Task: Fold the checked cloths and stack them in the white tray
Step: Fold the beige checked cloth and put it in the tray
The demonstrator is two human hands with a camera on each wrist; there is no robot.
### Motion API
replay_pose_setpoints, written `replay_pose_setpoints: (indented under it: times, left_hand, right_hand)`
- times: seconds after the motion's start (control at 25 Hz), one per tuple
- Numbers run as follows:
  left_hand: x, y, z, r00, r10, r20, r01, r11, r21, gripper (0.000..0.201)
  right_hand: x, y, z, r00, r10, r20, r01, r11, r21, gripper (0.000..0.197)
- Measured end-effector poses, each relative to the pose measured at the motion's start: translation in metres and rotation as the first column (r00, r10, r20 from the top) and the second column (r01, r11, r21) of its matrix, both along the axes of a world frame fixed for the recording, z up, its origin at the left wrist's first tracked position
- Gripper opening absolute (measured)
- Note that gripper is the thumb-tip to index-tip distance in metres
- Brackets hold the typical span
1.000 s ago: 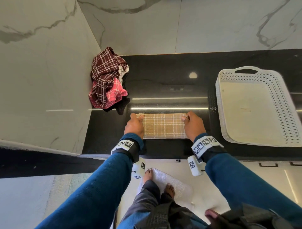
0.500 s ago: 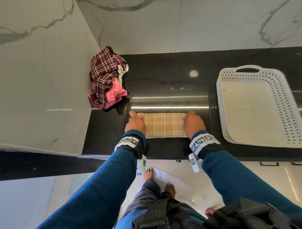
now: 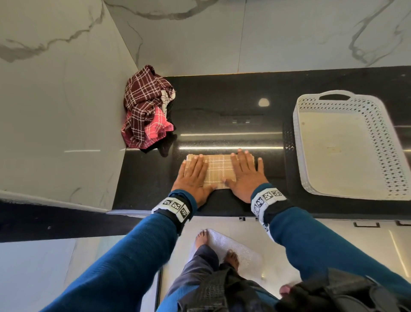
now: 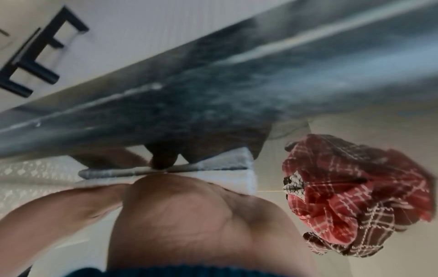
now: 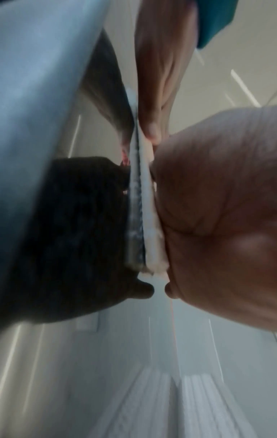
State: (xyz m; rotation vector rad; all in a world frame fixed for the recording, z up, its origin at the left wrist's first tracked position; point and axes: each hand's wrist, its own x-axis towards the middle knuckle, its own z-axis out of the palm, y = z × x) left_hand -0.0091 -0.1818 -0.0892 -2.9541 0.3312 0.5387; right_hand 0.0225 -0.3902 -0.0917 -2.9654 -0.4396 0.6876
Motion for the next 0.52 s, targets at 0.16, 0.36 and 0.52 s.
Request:
replay_pose_setpoints:
  times: [0.16, 0.36, 0.52]
  left_hand:
    - [0.016, 0.028, 0.014, 0.986, -0.169, -0.003, 0.168, 0.979, 0.118, 0.094]
    - [0.027, 0.011, 0.028, 0.977, 0.141, 0.160, -0.154, 0.985, 0.072, 0.084]
    - [-0.003, -0.007, 0.017, 0.995, -0.096, 0.034, 0.102, 0.968, -0.230, 0.080]
  right_hand:
    - [0.001, -0.025, 0.001, 0.999, -0.044, -0.005, 0.044, 0.999, -0.017, 0.086]
    - [-0.035, -0.007, 0.026, 0.983, -0.182, 0.016, 0.182, 0.971, -0.155, 0.086]
    - [-0.067, 0.008, 0.056, 0.995, -0.098, 0.027, 0.098, 0.995, -0.010, 0.045]
